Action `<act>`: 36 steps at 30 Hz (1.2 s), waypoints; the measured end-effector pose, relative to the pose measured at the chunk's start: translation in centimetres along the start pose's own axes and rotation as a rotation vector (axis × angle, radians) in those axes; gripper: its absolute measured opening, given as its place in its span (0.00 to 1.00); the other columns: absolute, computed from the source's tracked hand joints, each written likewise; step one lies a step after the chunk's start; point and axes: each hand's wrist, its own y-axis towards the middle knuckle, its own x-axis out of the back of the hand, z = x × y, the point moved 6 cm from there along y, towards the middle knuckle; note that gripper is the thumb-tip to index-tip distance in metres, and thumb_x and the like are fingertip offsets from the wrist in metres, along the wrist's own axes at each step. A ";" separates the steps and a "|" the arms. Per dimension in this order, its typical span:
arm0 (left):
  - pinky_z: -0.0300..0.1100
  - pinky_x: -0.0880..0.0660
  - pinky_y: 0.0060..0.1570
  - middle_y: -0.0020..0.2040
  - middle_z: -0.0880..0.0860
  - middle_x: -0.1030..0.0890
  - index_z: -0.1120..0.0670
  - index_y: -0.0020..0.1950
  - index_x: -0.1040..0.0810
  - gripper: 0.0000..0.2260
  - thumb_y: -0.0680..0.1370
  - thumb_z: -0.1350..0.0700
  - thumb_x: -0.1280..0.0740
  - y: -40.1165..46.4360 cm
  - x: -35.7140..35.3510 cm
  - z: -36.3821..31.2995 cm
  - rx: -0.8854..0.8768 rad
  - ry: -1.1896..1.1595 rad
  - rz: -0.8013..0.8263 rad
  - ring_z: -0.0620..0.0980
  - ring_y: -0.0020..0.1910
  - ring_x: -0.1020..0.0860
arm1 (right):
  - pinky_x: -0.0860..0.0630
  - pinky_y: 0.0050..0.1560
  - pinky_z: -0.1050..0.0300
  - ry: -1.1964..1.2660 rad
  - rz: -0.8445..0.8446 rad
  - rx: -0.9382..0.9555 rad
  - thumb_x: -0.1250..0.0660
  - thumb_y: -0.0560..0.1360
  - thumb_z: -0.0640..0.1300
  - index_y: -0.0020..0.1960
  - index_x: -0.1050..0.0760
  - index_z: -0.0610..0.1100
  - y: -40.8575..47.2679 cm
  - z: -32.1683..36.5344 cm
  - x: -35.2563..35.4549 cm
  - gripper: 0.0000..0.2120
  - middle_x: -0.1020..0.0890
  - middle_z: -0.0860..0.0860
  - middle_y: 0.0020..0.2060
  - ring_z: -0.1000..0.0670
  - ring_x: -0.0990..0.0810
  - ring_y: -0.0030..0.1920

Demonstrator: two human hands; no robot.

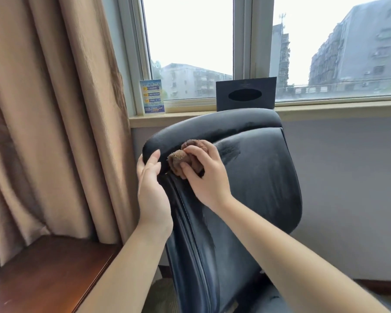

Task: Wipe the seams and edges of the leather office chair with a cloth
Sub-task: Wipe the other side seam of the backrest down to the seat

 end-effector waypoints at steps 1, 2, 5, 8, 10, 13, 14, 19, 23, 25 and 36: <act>0.27 0.35 0.54 0.72 0.39 0.35 0.43 0.63 0.25 0.15 0.82 0.57 0.44 0.1 -0.1 0.0 -0.001 0.003 0.004 0.29 0.59 0.31 | 0.32 0.59 0.66 -0.007 -0.014 -0.034 0.31 0.74 0.43 0.58 0.24 0.46 1.0 -1.2 0.6 0.13 0.29 0.52 0.63 0.57 0.30 0.61; 0.23 0.36 0.50 0.72 0.39 0.37 0.43 0.64 0.25 0.15 0.82 0.57 0.44 0.1 -0.2 -0.1 -0.006 0.021 0.015 0.25 0.56 0.31 | 0.32 0.61 0.64 -0.018 -0.034 -0.082 0.32 0.74 0.42 0.59 0.24 0.46 2.0 -2.5 1.4 0.13 0.29 0.51 0.63 0.57 0.31 0.61; 0.17 0.38 0.44 0.72 0.38 0.40 0.47 0.69 0.28 0.18 0.83 0.59 0.48 0.1 -0.2 0.0 -0.006 0.080 0.048 0.16 0.46 0.35 | 0.36 0.65 0.64 -0.035 -0.092 -0.269 0.34 0.76 0.43 0.60 0.25 0.46 4.4 -5.6 3.0 0.12 0.31 0.50 0.64 0.56 0.32 0.63; 0.26 0.41 0.59 0.75 0.39 0.40 0.44 0.67 0.28 0.18 0.83 0.59 0.48 0.0 0.3 0.1 -0.040 0.110 0.063 0.24 0.58 0.35 | 0.33 0.62 0.62 -0.041 -0.100 -0.321 0.35 0.76 0.46 0.59 0.25 0.48 3.6 -4.7 2.1 0.12 0.33 0.53 0.66 0.56 0.30 0.60; 0.32 0.43 0.67 0.75 0.39 0.39 0.40 0.63 0.28 0.16 0.84 0.57 0.48 -0.2 0.5 0.0 -0.063 0.104 0.083 0.26 0.62 0.36 | 0.31 0.60 0.62 -0.007 -0.099 -0.220 0.33 0.75 0.46 0.58 0.25 0.49 1.5 -2.1 0.7 0.12 0.33 0.55 0.66 0.58 0.31 0.61; 0.42 0.45 0.75 0.75 0.39 0.38 0.35 0.59 0.28 0.12 0.82 0.51 0.45 -0.3 1.1 0.3 -0.092 0.087 0.127 0.31 0.69 0.37 | 0.34 0.59 0.69 0.011 -0.073 -0.033 0.33 0.74 0.45 0.58 0.26 0.49 -3.0 0.9 -1.1 0.13 0.34 0.54 0.67 0.57 0.33 0.65; 0.43 0.46 0.76 0.75 0.39 0.38 0.33 0.59 0.28 0.12 0.80 0.48 0.44 -0.5 1.4 0.6 -0.097 0.102 0.144 0.33 0.72 0.39 | 0.34 0.60 0.69 0.012 -0.075 -0.005 0.33 0.75 0.46 0.59 0.27 0.50 -4.4 1.2 -1.3 0.13 0.35 0.52 0.68 0.56 0.33 0.67; 0.41 0.48 0.76 0.75 0.36 0.42 0.33 0.65 0.37 0.16 0.78 0.46 0.48 -3.9 3.7 3.5 -0.067 0.282 0.215 0.30 0.73 0.45 | 0.28 0.63 0.57 -0.021 -0.090 0.049 0.35 0.76 0.46 0.59 0.27 0.47 -11.9 -0.4 -0.8 0.12 0.34 0.48 0.67 0.52 0.34 0.69; 0.47 0.44 0.76 0.74 0.40 0.35 0.41 0.72 0.37 0.17 0.84 0.54 0.48 -5.7 6.4 6.5 0.011 0.282 0.160 0.34 0.72 0.39 | 0.32 0.67 0.59 -0.074 -0.048 0.019 0.37 0.76 0.47 0.60 0.29 0.48 -16.4 -1.5 -0.3 0.12 0.35 0.50 0.67 0.53 0.37 0.70; 0.49 0.42 0.75 0.73 0.41 0.33 0.45 0.74 0.36 0.18 0.83 0.53 0.47 -6.7 7.2 7.4 0.041 0.286 0.140 0.36 0.72 0.37 | 0.34 0.68 0.62 -0.100 -0.035 0.005 0.37 0.76 0.46 0.59 0.29 0.47 -17.9 -1.6 0.0 0.12 0.35 0.50 0.66 0.54 0.37 0.70; 0.51 0.39 0.74 0.72 0.44 0.32 0.49 0.75 0.36 0.18 0.84 0.54 0.47 -11.5 9.6 10.4 0.220 0.405 0.103 0.44 0.72 0.35 | 0.31 0.55 0.70 -0.245 0.197 -0.190 0.30 0.72 0.37 0.53 0.25 0.45 -24.4 -1.4 1.1 0.12 0.31 0.53 0.60 0.51 0.28 0.55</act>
